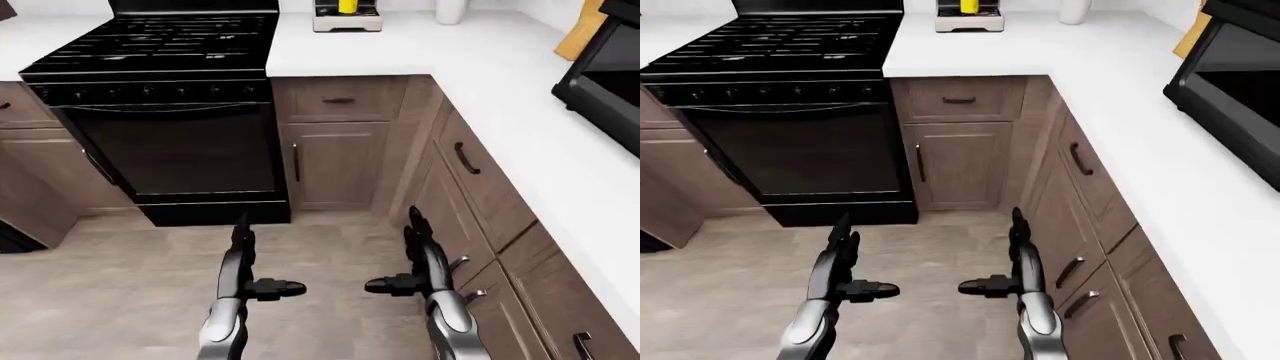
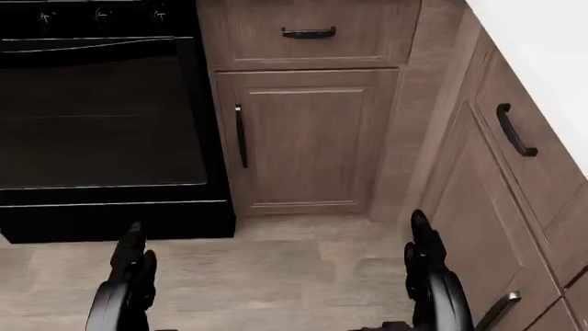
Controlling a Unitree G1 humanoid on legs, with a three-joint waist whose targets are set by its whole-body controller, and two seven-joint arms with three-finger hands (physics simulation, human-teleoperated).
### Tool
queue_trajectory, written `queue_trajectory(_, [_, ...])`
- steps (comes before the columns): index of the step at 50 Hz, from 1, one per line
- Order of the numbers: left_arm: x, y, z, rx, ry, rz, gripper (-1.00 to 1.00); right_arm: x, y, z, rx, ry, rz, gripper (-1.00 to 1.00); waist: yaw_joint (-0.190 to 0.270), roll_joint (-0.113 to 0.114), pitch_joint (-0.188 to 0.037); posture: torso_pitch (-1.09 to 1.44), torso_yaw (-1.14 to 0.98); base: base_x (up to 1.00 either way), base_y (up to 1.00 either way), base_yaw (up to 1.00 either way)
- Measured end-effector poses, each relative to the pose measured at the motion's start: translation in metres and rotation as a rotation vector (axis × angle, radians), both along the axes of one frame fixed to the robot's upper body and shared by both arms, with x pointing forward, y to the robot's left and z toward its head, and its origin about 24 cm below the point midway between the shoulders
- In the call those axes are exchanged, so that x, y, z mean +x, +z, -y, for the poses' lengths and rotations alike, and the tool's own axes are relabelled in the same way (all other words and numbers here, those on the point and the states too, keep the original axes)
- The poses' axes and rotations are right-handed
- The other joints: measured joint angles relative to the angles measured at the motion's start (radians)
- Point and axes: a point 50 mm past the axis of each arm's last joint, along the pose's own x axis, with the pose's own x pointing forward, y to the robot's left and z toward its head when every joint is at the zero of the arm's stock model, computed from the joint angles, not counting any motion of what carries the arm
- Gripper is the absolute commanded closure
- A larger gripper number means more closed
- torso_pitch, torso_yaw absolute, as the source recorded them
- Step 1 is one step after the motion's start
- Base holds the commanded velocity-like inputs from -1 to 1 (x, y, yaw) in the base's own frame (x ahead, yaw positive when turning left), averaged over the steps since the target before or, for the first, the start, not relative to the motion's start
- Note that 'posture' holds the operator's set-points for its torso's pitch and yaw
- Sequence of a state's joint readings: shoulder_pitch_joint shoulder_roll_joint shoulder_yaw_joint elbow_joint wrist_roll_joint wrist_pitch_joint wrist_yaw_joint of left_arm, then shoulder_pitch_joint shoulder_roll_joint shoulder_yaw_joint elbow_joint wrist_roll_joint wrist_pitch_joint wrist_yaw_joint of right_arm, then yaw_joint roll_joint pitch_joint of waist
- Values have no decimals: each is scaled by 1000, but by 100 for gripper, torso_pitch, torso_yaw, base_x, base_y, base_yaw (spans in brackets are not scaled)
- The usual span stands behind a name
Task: Press the button on the coffee machine to serve coffee.
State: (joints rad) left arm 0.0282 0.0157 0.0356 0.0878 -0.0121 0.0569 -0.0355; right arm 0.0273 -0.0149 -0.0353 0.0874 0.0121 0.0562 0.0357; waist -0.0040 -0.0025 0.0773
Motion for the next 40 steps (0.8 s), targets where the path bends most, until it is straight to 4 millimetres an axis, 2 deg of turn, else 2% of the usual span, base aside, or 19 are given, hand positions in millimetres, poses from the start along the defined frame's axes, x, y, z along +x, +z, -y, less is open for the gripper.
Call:
queue_trajectory(1, [1, 4, -1, 0, 0, 18, -100, 1, 3, 0, -1, 1, 18, -100, -1, -4, -10, 0, 0, 0, 0, 0])
queue_trajectory(3, [7, 20, 0, 0, -3, 99, -100, 7, 18, 2, -7, -1, 95, -100, 6, -4, -60, 0, 0, 0, 0, 0])
queue_trajectory(5, [8, 23, 0, -4, -6, 124, -100, 7, 20, 1, -3, -3, 115, -100, 7, -10, -42, 0, 0, 0, 0, 0])
queue_trajectory(7, [5, 16, 1, -8, -8, 96, -100, 4, 14, 1, -2, -3, 91, -100, 7, -9, -54, 0, 0, 0, 0, 0])
queue_trajectory(13, [4, 10, 1, -4, -8, 57, -100, 2, 11, 3, -3, -15, 59, -100, 8, -5, -55, 0, 0, 0, 0, 0])
queue_trajectory(23, [17, 22, -5, 13, 14, 86, -100, 12, 33, 1, -13, -19, 116, -100, 6, -5, -70, 0, 0, 0, 0, 0])
queue_trajectory(28, [36, 55, -13, 18, 25, 135, -100, 33, 70, 1, -11, -26, 172, -100, 7, -3, -69, 0, 0, 0, 0, 0])
queue_trajectory(29, [50, 72, -15, 21, 22, 139, -100, 45, 91, 3, -20, -27, 181, -100, 10, -2, -52, 0, 0, 0, 0, 0])
queue_trajectory(30, [64, 96, -19, 22, 26, 156, -100, 55, 120, 5, -27, -28, 208, -100, 11, -2, -45, 0, 0, 0, 0, 0])
queue_trajectory(31, [72, 119, -21, 20, 34, 191, -100, 59, 145, 5, -27, -31, 255, -100, 11, -3, -52, 0, 0, 0, 0, 0])
queue_trajectory(33, [74, 149, -22, 16, 43, 279, -100, 56, 176, 4, -25, -30, 357, -100, 10, -4, -78, 0, 0, 0, 0, 0])
queue_trajectory(36, [71, 166, -18, 10, 26, 350, -100, 52, 186, 0, -20, -14, 403, -100, 9, -4, -98, 0, 0, 0, 0, 0])
queue_trajectory(38, [73, 164, -17, 4, 17, 329, -100, 55, 182, 0, -18, -8, 360, -100, 9, -2, -92, 0, 0, 0, 0, 0])
queue_trajectory(40, [75, 159, -19, 0, 21, 279, -100, 58, 180, 1, -18, -12, 310, -100, 9, 0, -76, 0, 0, 0, 0, 0])
